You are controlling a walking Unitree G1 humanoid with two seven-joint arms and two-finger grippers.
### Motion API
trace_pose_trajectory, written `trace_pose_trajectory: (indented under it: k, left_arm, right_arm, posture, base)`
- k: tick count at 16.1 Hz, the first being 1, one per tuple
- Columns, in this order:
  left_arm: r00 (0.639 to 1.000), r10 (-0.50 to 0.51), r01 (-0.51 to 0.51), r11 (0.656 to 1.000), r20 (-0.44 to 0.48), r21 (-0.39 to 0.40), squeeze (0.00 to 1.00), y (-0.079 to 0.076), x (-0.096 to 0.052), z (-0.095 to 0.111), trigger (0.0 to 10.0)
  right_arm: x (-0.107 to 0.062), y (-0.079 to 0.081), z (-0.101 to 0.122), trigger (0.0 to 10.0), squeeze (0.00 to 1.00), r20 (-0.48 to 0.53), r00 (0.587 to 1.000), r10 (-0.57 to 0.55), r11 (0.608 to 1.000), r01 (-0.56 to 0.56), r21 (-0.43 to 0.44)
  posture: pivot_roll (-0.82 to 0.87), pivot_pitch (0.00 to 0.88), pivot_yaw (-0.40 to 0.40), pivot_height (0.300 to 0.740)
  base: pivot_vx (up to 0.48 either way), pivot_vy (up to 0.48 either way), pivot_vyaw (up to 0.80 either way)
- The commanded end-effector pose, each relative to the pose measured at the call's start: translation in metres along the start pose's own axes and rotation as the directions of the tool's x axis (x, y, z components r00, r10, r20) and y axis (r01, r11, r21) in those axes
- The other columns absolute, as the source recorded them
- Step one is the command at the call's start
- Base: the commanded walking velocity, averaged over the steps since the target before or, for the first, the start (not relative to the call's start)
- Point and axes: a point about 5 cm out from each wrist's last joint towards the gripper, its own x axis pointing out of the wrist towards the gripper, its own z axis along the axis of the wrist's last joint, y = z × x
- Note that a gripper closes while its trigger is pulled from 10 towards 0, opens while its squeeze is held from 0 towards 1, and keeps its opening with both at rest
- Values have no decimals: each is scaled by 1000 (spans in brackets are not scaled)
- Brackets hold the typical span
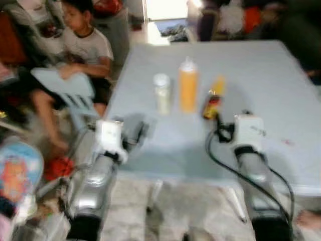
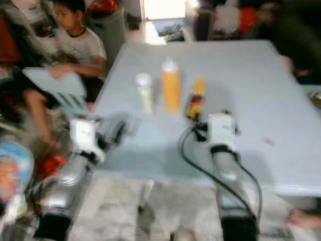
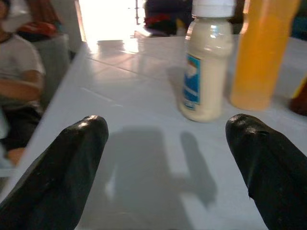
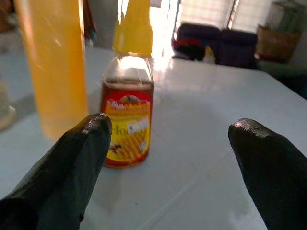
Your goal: Restocking fridge
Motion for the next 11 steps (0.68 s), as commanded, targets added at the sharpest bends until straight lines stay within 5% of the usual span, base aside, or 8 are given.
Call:
trace_pose_trajectory:
  k: [1,7,11]
  left_arm:
    - [1000,25,-25,999,1,28,0,10,-3,2,10000]
    - [1000,29,-29,999,1,36,0,10,-3,2,10000]
    - [999,33,-33,999,-6,32,0,11,-6,3,10000]
  right_arm:
    - [2,5,6,10000,0,31,1000,6,1000,-6,7]
    - [4,12,9,10000,0,47,998,46,999,-45,-13]
    - [22,26,22,10000,0,89,991,99,995,-99,-7]
  posture:
    - [-116,0,53,740]
    - [-112,0,52,740]
    - [-92,0,58,740]
  base:
    - [0,0,0]
    - [0,0,0]
    - [0,0,0]
